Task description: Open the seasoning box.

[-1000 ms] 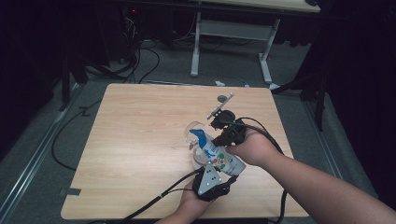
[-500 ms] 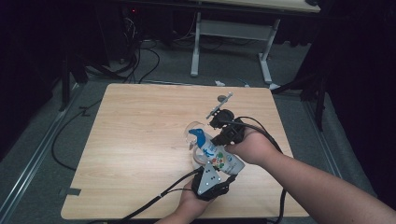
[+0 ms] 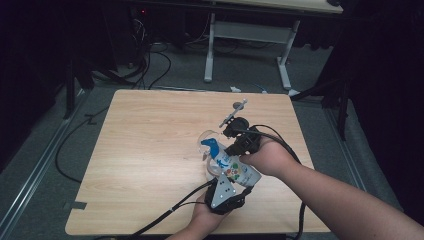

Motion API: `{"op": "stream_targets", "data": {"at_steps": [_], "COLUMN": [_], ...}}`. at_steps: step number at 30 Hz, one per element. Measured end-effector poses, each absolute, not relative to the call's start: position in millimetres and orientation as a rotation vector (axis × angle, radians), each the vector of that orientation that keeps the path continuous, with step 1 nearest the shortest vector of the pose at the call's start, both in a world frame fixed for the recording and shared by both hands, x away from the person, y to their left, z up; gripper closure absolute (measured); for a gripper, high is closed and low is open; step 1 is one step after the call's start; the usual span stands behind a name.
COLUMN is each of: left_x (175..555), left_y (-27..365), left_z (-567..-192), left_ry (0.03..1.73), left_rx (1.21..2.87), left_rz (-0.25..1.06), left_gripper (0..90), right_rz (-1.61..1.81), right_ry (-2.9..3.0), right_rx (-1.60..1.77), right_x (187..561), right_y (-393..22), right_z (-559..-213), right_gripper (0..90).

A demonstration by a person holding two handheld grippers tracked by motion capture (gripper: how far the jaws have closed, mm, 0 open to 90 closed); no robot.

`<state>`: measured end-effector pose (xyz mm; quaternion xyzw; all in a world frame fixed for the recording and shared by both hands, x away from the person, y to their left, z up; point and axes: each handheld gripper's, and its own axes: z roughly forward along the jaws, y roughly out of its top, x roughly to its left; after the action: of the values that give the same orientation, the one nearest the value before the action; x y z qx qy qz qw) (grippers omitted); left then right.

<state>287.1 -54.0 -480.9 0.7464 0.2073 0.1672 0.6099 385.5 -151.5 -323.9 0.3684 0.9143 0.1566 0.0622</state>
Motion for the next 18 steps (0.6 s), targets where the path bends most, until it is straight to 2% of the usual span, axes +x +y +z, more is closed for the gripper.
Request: {"op": "stream_targets", "data": {"at_steps": [18], "left_x": [286.0], "left_y": [-55.4], "left_z": [-478.1], "left_ry": [0.472], "left_rx": [1.723], "left_rz": [0.385], "left_gripper": [54.8], "right_rz": [0.486], "right_ry": [2.755], "right_rx": [1.117], "right_x": [383.7], "right_y": [-152.8], "right_z": [-322.2], "right_gripper": [90.0]}}
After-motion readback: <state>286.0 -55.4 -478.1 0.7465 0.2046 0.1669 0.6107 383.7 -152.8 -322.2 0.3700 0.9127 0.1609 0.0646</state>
